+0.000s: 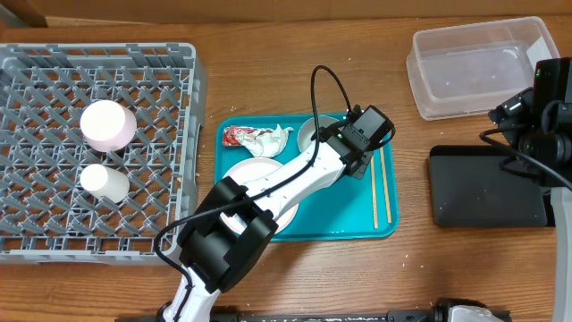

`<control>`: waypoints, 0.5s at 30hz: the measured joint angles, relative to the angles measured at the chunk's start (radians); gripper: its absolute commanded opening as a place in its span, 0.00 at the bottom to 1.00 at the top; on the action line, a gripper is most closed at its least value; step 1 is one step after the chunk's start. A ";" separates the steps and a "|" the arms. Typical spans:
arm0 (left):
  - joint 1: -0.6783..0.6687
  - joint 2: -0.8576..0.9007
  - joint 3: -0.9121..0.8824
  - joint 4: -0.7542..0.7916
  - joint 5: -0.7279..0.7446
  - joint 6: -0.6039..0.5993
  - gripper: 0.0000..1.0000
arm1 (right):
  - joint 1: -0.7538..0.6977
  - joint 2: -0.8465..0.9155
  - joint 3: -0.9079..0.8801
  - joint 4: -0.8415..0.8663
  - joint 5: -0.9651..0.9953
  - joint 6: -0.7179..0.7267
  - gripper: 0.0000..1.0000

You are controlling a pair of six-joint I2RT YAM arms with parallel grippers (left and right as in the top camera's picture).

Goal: Sort waste into correct bins and load items into the dishwasher
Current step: 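Grasp the white saucer rim with the left gripper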

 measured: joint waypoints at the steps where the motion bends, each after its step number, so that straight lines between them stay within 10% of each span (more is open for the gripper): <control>1: 0.000 0.000 0.000 0.000 0.000 -0.001 0.15 | 0.000 0.000 0.000 0.000 0.000 0.000 1.00; 15: 0.000 0.000 -0.029 0.015 0.011 -0.001 0.23 | 0.000 0.000 0.000 0.000 0.000 0.000 1.00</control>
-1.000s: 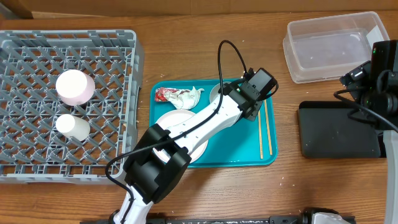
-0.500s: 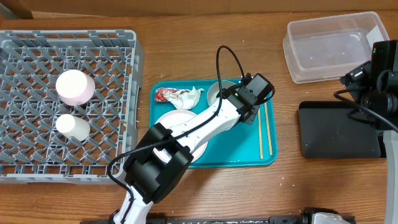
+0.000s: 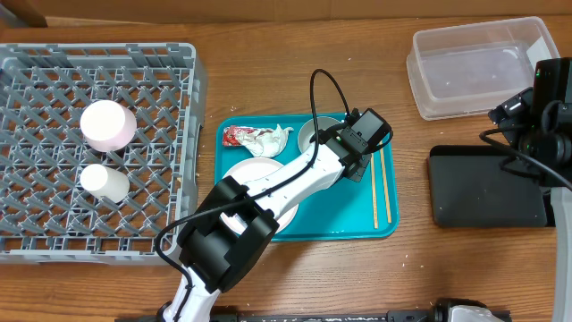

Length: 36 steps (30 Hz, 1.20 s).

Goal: Sort waste into correct bins and load items into the dishwasher
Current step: 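Grasp the white saucer rim with the left gripper, then lift the white saucer and carry it over the dish rack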

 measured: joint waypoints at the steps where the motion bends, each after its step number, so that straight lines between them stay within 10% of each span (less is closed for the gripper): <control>1: 0.000 0.000 0.000 0.000 0.000 0.000 0.19 | 0.000 0.000 0.000 0.000 0.000 0.000 1.00; 5: 0.000 0.000 0.000 0.000 0.012 -0.002 0.04 | 0.000 0.000 0.000 0.000 0.000 0.000 1.00; 23: 0.053 -0.230 0.202 -0.296 0.110 -0.009 0.04 | 0.000 0.000 0.000 0.001 0.000 0.000 1.00; 36: 0.694 -0.592 0.236 -0.712 0.361 -0.101 0.04 | 0.000 0.000 0.000 0.000 0.000 0.000 1.00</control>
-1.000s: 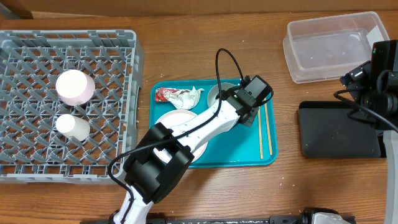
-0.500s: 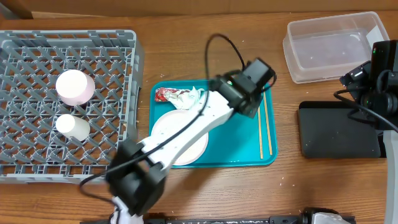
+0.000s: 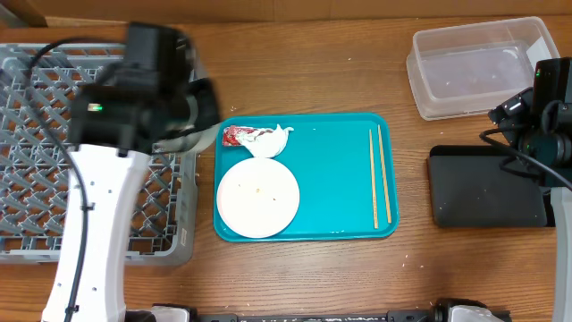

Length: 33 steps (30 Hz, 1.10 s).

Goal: Sort waste into correct bins and load items into the dishwasher
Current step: 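Lift the white saucer and carry it over the dish rack, then lower the saucer upside down into the rack and open the gripper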

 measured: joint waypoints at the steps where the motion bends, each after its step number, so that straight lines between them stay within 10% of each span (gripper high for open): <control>1: 0.049 0.000 0.000 -0.045 0.016 0.000 0.04 | 0.000 0.000 0.000 0.000 0.000 0.000 1.00; 18: 0.697 0.010 -0.002 0.116 0.291 0.077 0.04 | 0.000 0.000 0.000 0.000 0.000 0.000 1.00; 33: 1.001 0.385 -0.075 0.454 1.036 0.223 0.04 | 0.000 0.000 0.000 0.000 0.000 0.000 1.00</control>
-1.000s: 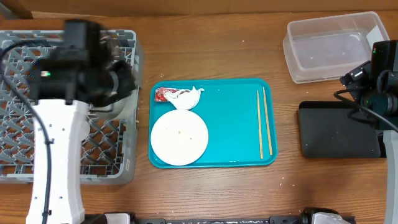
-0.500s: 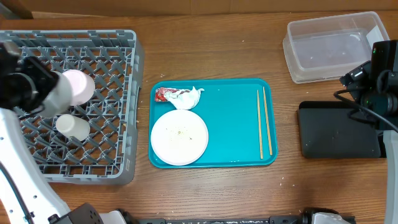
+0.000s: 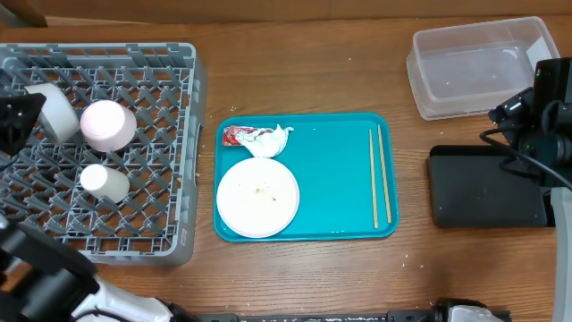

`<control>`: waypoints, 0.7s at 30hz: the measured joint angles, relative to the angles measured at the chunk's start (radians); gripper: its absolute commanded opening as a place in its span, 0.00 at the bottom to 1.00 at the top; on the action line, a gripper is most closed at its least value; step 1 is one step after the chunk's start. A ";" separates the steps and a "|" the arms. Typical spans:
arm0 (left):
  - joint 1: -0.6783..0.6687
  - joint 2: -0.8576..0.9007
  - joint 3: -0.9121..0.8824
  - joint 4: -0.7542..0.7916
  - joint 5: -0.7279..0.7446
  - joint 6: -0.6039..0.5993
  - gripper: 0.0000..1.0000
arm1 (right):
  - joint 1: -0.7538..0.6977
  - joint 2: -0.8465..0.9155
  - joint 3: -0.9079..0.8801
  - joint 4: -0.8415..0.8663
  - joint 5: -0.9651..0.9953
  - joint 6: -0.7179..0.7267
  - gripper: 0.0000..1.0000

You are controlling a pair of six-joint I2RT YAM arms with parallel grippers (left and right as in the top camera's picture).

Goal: Sort waste into correct bins and load items into the dishwasher
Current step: 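Lower the saucer upside down into the rack and open the gripper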

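Note:
My left gripper is at the far left edge of the grey dish rack. It is shut on a small white bowl, which is tilted over the rack's back left part. A pink cup and a white cup stand in the rack beside it. The teal tray holds a white plate, a crumpled wrapper and two chopsticks. My right gripper hangs at the right edge, its jaws not discernible.
A clear plastic tub sits at the back right. A black bin lid or pad lies below it, under the right arm. The left arm's base fills the front left corner. Bare wood surrounds the tray.
The left arm has moved from over the rack's back right corner to its far left edge, with the small bowl at its tip. The tray and the right arm have not changed.
My left gripper was first down at the small white bowl at the back of the tray and stayed there half a second later. Then the bowl was gone from the tray and the arm was over the rack. Now the bowl is over the rack's left side.

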 measured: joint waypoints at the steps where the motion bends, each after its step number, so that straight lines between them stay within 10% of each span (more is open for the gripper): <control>1: 0.008 0.028 -0.001 0.005 0.063 0.015 0.04 | 0.000 0.000 0.000 0.000 0.000 0.000 1.00; 21: 0.107 0.264 -0.004 -0.059 0.342 0.089 0.04 | 0.000 0.000 0.000 0.000 0.000 0.000 1.00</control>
